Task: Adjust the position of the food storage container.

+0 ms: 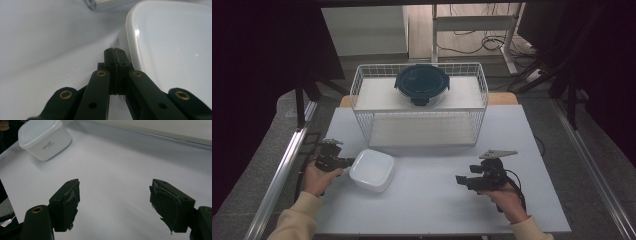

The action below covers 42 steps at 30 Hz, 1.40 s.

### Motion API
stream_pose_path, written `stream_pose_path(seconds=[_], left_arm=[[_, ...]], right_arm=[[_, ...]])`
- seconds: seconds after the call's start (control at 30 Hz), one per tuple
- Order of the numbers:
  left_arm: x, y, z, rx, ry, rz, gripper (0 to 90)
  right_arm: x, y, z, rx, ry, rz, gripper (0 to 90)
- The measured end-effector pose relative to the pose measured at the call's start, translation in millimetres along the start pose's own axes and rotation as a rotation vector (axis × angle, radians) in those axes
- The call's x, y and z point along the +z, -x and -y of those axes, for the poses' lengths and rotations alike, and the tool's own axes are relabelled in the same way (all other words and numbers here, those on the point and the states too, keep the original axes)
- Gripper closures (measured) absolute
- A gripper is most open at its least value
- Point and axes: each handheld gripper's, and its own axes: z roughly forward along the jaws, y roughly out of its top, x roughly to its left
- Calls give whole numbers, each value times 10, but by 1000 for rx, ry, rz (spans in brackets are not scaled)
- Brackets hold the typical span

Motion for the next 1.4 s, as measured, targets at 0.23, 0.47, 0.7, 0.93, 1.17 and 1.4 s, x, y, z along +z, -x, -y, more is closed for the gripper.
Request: stream_pose_path(seconds=[0.23,0.47,0.7,0.93,1.17,1.4], left_arm=[[74,119,-8,22,-2,19,900],[135,227,-49,42,-9,37,900],[216,356,-80,53,-19,66,900],[326,567,-136,101,-33,88,900],[455,803,-201,142,-42,123,900],[580,1039,-261,185,-53,164,900]], right_arm=[[6,-8,2,-3,-5,-3,236],[18,-25,-1,-4,-12,-18,236],[15,-22,-3,-5,-12,-15,236],[32,-27,0,-8,-17,-14,236],[35,-34,-1,-1,-22,-37,236],[50,-37,-3,-5,-26,-30,236]])
